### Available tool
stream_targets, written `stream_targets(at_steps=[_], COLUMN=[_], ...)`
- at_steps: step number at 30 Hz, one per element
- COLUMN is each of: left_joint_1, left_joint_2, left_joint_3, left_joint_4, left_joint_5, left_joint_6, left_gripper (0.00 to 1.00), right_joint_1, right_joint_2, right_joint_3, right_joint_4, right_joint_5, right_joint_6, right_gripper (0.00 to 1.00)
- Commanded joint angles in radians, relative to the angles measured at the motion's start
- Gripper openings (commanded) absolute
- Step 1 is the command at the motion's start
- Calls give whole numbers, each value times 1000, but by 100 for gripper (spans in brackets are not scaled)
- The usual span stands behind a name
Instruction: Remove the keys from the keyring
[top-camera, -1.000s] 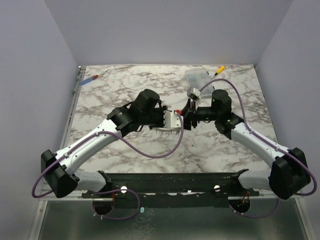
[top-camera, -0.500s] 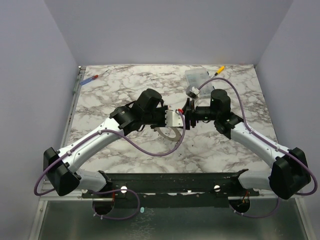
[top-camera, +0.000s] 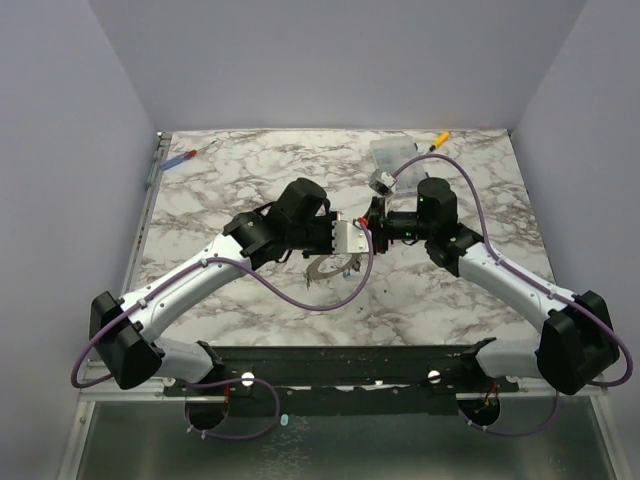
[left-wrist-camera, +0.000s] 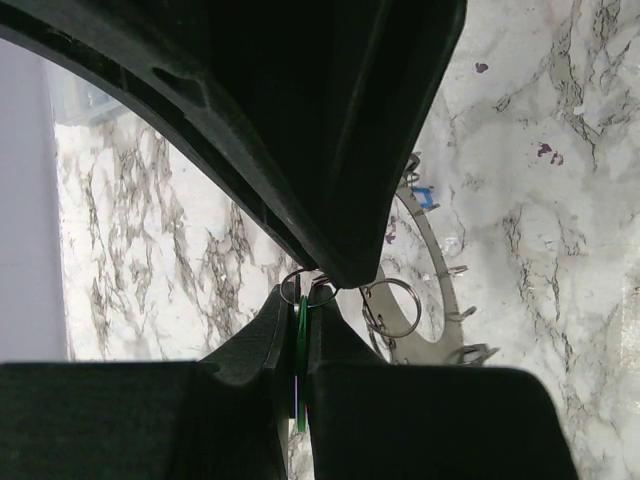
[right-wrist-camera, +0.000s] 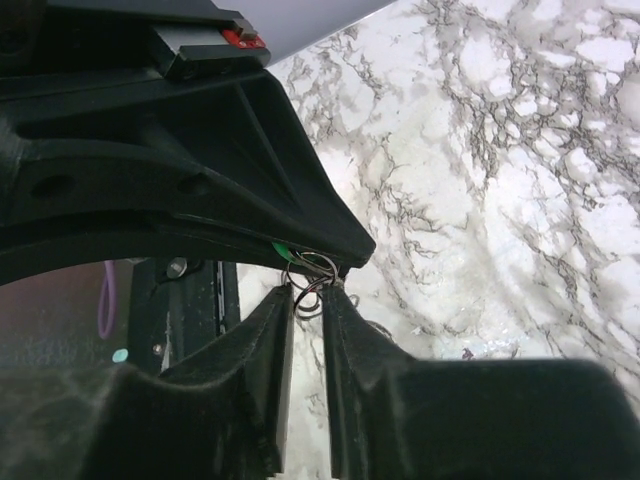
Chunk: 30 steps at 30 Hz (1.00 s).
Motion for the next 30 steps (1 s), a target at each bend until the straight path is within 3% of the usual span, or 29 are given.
stream_targets(at_steps=[1, 7, 14, 24, 29, 30], left_joint_1=[-7, -2, 12, 18, 17, 17], left_joint_2=[-4, -15, -35, -50, -52, -50], left_joint_3=[44, 34, 17, -21, -8, -4], left_joint_4=[20, 19, 19, 9, 2, -3], left_joint_5=[-8, -17, 2, 27, 53, 61], left_joint_6=[-14, -28, -40, -26, -33, -35], left_gripper=[0, 0, 0, 0, 0, 0], right_joint_1=[8, 7, 7, -6, -6, -7], right_joint_2=[2, -15, -46, -47, -29, -23], right_joint_3=[14, 24, 43, 2, 8, 19], right_joint_4=[-24, -89, -136, -4, -37, -69], right_joint_5=[57, 66, 94, 13, 4, 3], right_joint_6=[-54, -136, -226, -164, -234, -263], right_gripper=[18, 1, 1, 0, 1, 8])
